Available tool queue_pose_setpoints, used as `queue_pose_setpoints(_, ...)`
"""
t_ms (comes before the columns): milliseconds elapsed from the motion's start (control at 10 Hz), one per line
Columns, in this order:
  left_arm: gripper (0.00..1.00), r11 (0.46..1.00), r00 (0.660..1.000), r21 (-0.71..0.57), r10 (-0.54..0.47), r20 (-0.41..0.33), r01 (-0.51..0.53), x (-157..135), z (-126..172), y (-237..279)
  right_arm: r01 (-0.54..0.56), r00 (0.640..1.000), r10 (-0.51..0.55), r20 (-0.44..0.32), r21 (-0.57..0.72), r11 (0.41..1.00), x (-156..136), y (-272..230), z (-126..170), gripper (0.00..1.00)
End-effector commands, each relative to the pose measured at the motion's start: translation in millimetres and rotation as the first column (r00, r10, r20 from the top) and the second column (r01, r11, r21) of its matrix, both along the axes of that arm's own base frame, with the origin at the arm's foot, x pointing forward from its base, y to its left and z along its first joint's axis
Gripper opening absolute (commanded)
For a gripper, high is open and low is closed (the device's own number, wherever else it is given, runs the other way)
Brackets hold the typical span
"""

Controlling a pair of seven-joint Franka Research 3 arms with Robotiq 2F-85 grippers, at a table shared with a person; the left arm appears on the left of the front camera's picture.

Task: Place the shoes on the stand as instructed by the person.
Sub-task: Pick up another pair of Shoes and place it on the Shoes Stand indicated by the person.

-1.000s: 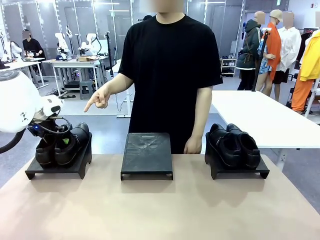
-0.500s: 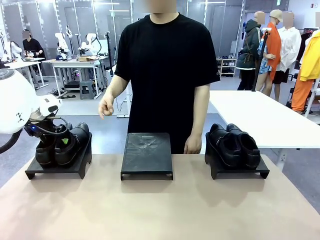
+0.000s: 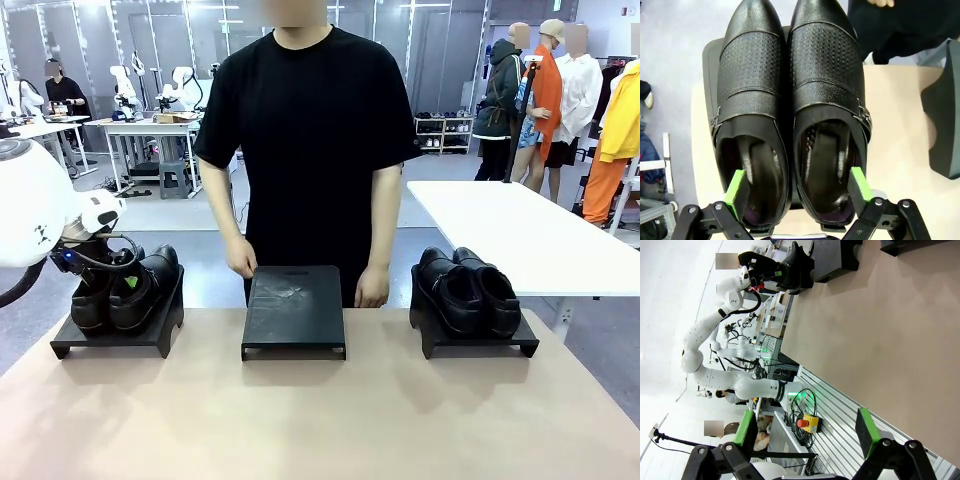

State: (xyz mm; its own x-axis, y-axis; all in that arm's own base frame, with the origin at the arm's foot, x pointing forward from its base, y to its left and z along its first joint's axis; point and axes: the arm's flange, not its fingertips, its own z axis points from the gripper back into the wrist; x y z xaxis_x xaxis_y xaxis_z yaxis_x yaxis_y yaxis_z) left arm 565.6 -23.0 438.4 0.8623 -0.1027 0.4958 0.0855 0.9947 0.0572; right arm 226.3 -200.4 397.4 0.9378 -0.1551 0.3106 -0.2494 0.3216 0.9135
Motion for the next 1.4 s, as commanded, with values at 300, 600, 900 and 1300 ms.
queue_pose_setpoints(300,1.00,0.998,0.998,-0.053,-0.031,-0.057,0.028,-8,22,12,-0.011,1.000,0.011,0.006,-0.006,1.000,-3,-1,2,1.00)
queue_pose_setpoints(600,1.00,0.952,0.982,-0.275,-0.165,-0.091,0.135,-75,80,72,-0.011,1.000,0.011,0.006,-0.006,1.000,-3,-1,2,1.00)
queue_pose_setpoints(900,1.00,0.752,0.943,-0.613,-0.330,-0.030,0.243,-141,83,142,-0.011,1.000,0.011,0.006,-0.006,1.000,-3,-1,2,1.00)
queue_pose_setpoints(1300,1.00,0.250,0.864,-0.903,-0.459,0.207,0.350,-194,17,231,-0.011,1.000,0.011,0.006,-0.006,1.000,-3,-1,2,1.00)
